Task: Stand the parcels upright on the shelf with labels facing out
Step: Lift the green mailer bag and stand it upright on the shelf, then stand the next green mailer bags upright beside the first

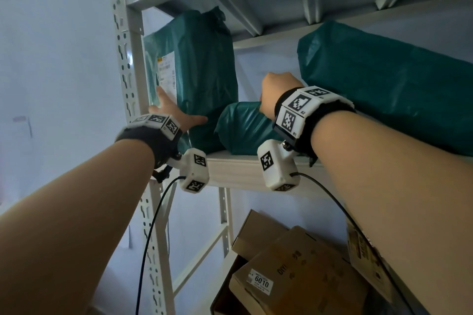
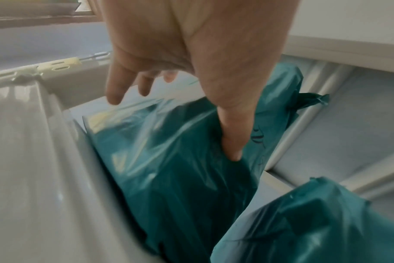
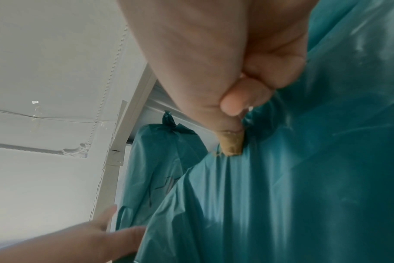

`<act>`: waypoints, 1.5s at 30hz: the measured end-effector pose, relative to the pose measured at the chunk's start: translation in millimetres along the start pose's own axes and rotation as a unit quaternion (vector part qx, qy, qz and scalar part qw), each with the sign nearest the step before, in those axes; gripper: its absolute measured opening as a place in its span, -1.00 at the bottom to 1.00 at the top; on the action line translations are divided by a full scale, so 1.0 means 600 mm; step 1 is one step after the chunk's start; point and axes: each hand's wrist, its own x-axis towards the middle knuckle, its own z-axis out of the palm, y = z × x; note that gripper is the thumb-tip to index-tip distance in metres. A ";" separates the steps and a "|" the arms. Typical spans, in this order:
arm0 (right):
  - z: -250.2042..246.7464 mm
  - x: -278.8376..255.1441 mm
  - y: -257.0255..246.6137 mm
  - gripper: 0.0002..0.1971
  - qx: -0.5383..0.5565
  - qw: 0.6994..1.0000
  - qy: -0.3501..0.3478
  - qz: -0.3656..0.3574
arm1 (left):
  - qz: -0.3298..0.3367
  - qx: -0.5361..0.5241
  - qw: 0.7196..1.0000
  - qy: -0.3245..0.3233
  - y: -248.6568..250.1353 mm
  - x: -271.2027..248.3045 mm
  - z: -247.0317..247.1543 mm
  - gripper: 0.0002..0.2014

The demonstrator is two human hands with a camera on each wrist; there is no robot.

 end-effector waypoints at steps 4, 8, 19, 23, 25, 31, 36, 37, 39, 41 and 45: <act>0.000 -0.005 0.000 -0.80 -0.001 1.000 0.007 0.000 | 0.091 -0.048 0.990 0.095 0.015 -0.021 -0.007 -0.02; 0.001 -0.008 -0.002 -0.78 -0.002 1.000 -0.002 -0.004 | 0.186 -0.019 0.968 0.167 0.029 -0.040 -0.008 -0.57; -0.003 -0.019 0.002 -0.79 -0.024 0.999 -0.008 -0.029 | 0.043 0.046 0.996 -0.060 0.027 -0.043 0.029 -0.43; -0.001 -0.015 0.003 -0.79 -0.022 0.999 -0.007 -0.033 | 0.069 0.065 0.992 -0.087 0.032 -0.055 0.038 -0.59; 0.000 -0.013 0.004 -0.78 -0.021 0.999 -0.006 -0.036 | 0.075 0.063 0.991 -0.091 0.033 -0.057 0.038 -0.70; 0.000 -0.011 0.010 -0.79 -0.019 0.999 -0.004 -0.035 | 0.088 -0.044 0.987 -0.126 0.055 -0.092 0.025 -0.28; -0.002 -0.014 0.005 -0.84 -0.025 0.998 -0.017 -0.047 | 0.113 0.081 0.974 -0.178 0.055 -0.103 0.034 -0.67; -0.001 -0.016 0.004 -0.85 -0.028 0.998 -0.021 -0.051 | 0.101 0.087 0.976 -0.172 0.057 -0.104 0.034 -0.73; 0.000 -0.023 0.010 -0.89 -0.020 0.999 -0.023 -0.045 | 0.080 0.090 0.978 -0.172 0.061 -0.106 0.035 -0.69; -0.002 -0.028 0.023 -0.91 -0.002 0.999 -0.007 -0.036 | 0.077 0.098 0.977 -0.173 0.067 -0.102 0.041 -0.67; -0.008 -0.032 0.065 -0.75 -0.003 0.999 0.033 0.001 | 0.074 0.064 0.983 -0.158 0.072 -0.101 0.043 -0.76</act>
